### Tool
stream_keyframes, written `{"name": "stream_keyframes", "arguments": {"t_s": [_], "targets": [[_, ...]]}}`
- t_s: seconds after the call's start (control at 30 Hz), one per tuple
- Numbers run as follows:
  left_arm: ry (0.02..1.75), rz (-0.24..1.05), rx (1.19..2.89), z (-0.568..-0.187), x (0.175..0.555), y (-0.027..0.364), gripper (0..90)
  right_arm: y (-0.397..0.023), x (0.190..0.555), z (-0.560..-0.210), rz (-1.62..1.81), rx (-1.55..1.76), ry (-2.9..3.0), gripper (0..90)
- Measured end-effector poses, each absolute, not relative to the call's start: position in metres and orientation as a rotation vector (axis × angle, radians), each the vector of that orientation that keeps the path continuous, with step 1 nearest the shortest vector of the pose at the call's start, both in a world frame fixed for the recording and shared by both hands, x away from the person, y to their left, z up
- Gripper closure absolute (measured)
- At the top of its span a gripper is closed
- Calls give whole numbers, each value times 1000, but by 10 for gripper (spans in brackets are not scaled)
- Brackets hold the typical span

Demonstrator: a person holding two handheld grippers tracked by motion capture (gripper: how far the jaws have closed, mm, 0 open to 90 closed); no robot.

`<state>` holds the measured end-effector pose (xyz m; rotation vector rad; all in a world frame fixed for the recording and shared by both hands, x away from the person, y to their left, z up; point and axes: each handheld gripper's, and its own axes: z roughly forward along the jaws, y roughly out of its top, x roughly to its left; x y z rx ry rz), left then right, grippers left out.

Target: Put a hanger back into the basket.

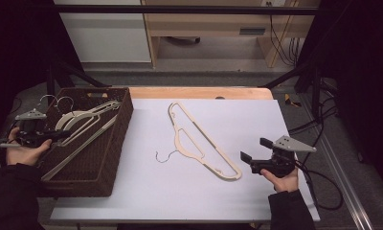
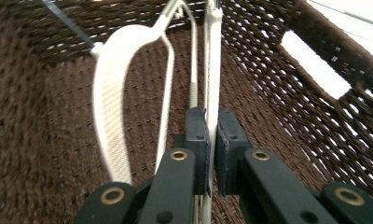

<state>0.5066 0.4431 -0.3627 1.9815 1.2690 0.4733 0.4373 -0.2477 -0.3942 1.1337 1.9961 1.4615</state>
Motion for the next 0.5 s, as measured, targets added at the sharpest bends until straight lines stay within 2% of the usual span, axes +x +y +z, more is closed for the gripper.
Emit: {"name": "stream_keyframes", "arguments": {"t_s": [0.23,0.5], "targets": [[1390,460,2000,-373,506,451,797,-246,438,-396,1454,1129,2007,59],[1385,495,1922,-368,494,457,737,-245,439,-396,1449,1126,2017,59]]}}
